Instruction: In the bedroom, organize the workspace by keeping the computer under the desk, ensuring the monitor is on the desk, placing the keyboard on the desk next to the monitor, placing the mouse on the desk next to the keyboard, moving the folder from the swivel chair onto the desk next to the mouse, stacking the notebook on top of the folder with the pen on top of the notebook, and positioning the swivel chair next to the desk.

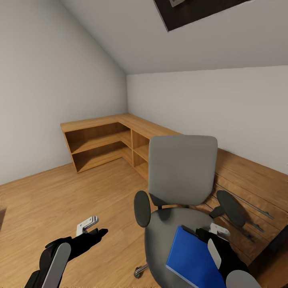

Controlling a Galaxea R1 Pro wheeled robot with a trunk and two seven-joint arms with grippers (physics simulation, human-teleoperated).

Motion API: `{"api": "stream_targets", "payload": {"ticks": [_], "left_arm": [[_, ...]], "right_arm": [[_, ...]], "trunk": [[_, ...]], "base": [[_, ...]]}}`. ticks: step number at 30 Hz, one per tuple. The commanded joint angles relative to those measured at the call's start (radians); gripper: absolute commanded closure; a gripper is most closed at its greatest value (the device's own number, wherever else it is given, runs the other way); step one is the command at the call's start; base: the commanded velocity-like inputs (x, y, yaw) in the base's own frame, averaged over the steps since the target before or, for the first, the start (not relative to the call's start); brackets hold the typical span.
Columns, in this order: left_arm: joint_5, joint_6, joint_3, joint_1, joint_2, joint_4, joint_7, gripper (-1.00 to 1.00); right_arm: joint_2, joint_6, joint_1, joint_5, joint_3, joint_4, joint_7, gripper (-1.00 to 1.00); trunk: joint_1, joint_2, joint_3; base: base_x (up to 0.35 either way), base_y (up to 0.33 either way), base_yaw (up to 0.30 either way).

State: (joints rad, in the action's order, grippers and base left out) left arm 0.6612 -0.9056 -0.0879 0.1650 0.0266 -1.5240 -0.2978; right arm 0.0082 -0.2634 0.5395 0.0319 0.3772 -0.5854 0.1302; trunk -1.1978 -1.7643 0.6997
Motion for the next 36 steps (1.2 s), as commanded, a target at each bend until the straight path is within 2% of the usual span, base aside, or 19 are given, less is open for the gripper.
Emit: {"api": "stream_targets", "payload": {"ticks": [1,12,20,36], "left_arm": [[0.01,-0.004,-0.001,0.001,0.001,0.0,-0.008,-1.0],[0.009,-0.004,-0.002,0.001,0.001,0.002,-0.007,-1.0],[0.011,-0.004,-0.001,0.001,0.001,0.002,-0.008,-1.0],[0.011,-0.004,-0.001,0.001,0.001,0.003,-0.009,-1.0]], "right_arm": [[0.001,-0.005,0.0,0.003,0.003,-0.002,0.003,-1.0],[0.0,-0.005,0.0,0.003,0.002,-0.003,0.003,-1.0],[-0.001,-0.005,0.0,0.003,0.002,-0.004,0.003,-1.0],[-0.001,-0.002,0.0,0.003,0.002,-0.004,0.002,-1.0]], "trunk": [[0.0,-0.001,0.001],[0.0,-0.001,0.001],[0.0,-0.001,0.001],[0.0,-0.001,0.001]], "base": [[-0.121,0.0,0.0],[-0.027,0.0,0.0],[-0.161,0.0,0.0],[-0.008,0.0,0.0]]}}
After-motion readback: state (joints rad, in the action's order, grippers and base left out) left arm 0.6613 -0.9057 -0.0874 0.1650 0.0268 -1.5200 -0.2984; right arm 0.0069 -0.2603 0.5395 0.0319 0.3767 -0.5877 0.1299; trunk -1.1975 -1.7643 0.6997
